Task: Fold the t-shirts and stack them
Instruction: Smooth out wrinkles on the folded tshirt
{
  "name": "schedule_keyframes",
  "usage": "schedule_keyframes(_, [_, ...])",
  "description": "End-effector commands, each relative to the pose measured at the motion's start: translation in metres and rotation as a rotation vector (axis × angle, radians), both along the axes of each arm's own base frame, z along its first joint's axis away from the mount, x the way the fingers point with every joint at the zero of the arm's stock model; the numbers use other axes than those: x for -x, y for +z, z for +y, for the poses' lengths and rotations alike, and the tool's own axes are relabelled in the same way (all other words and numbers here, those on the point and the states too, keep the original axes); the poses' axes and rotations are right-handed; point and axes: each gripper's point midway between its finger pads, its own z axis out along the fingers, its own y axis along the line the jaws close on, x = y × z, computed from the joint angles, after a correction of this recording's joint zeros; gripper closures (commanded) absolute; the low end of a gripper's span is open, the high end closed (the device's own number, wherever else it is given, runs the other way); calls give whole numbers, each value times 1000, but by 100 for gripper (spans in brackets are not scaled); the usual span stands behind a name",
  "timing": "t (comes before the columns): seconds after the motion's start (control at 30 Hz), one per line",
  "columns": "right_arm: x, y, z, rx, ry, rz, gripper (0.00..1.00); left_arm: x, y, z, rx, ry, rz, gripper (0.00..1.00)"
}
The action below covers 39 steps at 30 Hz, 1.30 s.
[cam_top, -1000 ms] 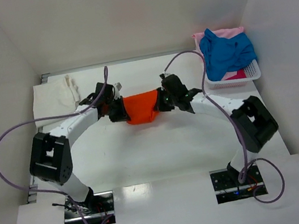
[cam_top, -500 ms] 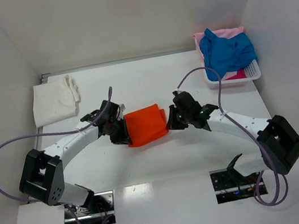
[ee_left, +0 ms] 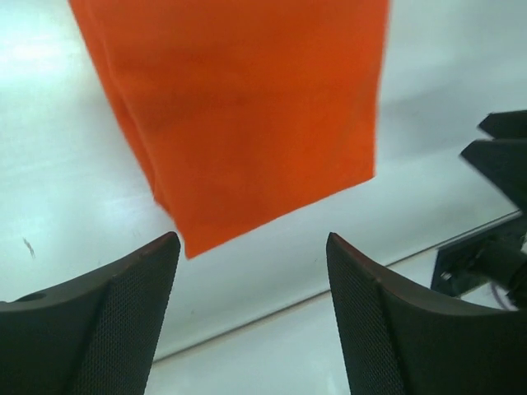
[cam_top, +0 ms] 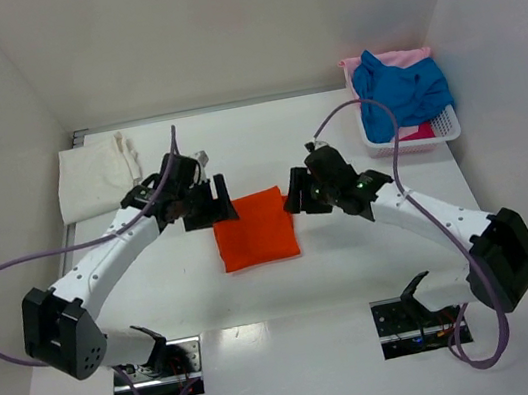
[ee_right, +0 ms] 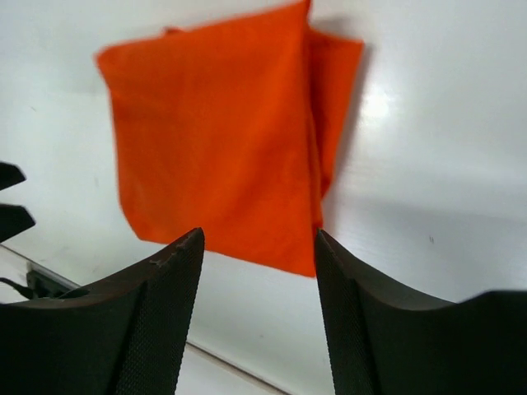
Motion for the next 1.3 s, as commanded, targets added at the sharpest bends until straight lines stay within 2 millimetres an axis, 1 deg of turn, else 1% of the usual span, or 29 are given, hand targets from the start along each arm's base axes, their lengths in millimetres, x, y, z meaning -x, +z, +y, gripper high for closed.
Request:
schedule_keyframes(0.0, [-32, 38, 11, -32, 5, -147, 37, -33, 8, 10, -32, 48, -82, 18])
schedule_keyframes(0.03, [-35, 33, 14, -29, 6, -143, 35, -40, 5, 14, -41, 69, -91, 18])
schedule_keyframes(0.07, [-43, 37, 19, -36, 11, -167, 35, -49, 4, 12, -41, 77, -112, 18])
schedule_keyframes(0.1, [-50, 29, 23, -19, 20, -160, 34, -57, -7, 17, -66, 88, -103, 18])
schedule_keyframes(0.13, [-53, 22, 25, -13, 20, -151, 34, -60, -11, 16, -68, 89, -100, 21])
schedule_keyframes(0.17, [-57, 22, 29, -16, 20, -156, 34, -71, -13, 21, -63, 113, -111, 22])
schedule_keyframes(0.2, [-62, 20, 32, -17, 25, -169, 38, -73, -23, 18, -63, 106, -89, 25])
schedule_keyframes(0.23, [-65, 14, 34, -14, 26, -165, 48, -77, -25, 17, -46, 94, -87, 31])
schedule_keyframes(0.27, [-68, 14, 36, -20, 25, -173, 55, -83, -26, 15, -38, 94, -105, 50])
schedule_keyframes(0.3, [-73, 20, 40, -38, 24, -200, 62, -86, -32, 14, -41, 94, -97, 61])
schedule_keyframes(0.33, [-80, 17, 39, -37, 15, -199, 78, -91, -31, 12, -36, 94, -108, 70])
schedule_keyframes(0.37, [-81, 15, 41, -42, 9, -195, 84, -93, -34, 11, -37, 94, -105, 79])
schedule_keyframes(0.4, [-86, 18, 42, -42, 2, -204, 88, -99, -36, 9, -35, 94, -111, 91])
schedule_keyframes(0.43, [-88, 14, 43, -39, 2, -201, 94, -104, -34, 7, -32, 95, -116, 97])
schedule_keyframes(0.47, [-91, 9, 46, -33, 2, -192, 95, -106, -34, 4, -23, 87, -111, 100])
schedule_keyframes(0.5, [-93, 10, 49, -40, 11, -189, 95, -108, -39, 3, -32, 79, -104, 100])
schedule_keyframes(0.6, [-93, 1, 55, -53, 25, -168, 99, -113, -39, -1, -18, 73, -113, 100])
schedule_keyframes(0.67, [-94, -5, 56, -53, 25, -168, 100, -116, -47, 2, -14, 90, -109, 100])
schedule_keyframes(0.7, [-93, -17, 56, -47, 21, -146, 100, -113, -56, 3, -22, 90, -89, 100])
schedule_keyframes(0.8, [-92, -36, 57, -27, 28, -106, 100, -114, -76, 2, -32, 96, -53, 100])
schedule_keyframes(0.9, [-86, -54, 51, -11, 10, -71, 100, -108, -96, 4, -41, 109, -7, 100])
schedule_keyframes(0.93, [-89, -53, 51, -12, 1, -83, 100, -109, -99, 6, -51, 127, -8, 100])
schedule_keyframes(0.97, [-88, -58, 46, 9, -16, -81, 100, -110, -101, 6, -48, 129, -19, 100])
schedule_keyframes(1.0, [-90, -57, 45, 10, -24, -92, 100, -111, -105, 8, -58, 133, -13, 100])
schedule_keyframes(1.03, [-91, -62, 43, 21, -31, -88, 100, -112, -105, 7, -56, 134, -19, 100])
schedule_keyframes(1.07, [-92, -67, 42, 34, -38, -81, 100, -112, -113, 9, -69, 138, -6, 100])
schedule_keyframes(1.1, [-92, -68, 42, 35, -39, -80, 100, -112, -114, 9, -71, 139, -4, 100])
schedule_keyframes(1.13, [-89, -76, 40, 46, -38, -65, 100, -114, -117, 10, -80, 143, -1, 100])
schedule_keyframes(1.27, [-92, -88, 42, 48, -43, -53, 100, -117, -125, 15, -96, 150, 3, 100])
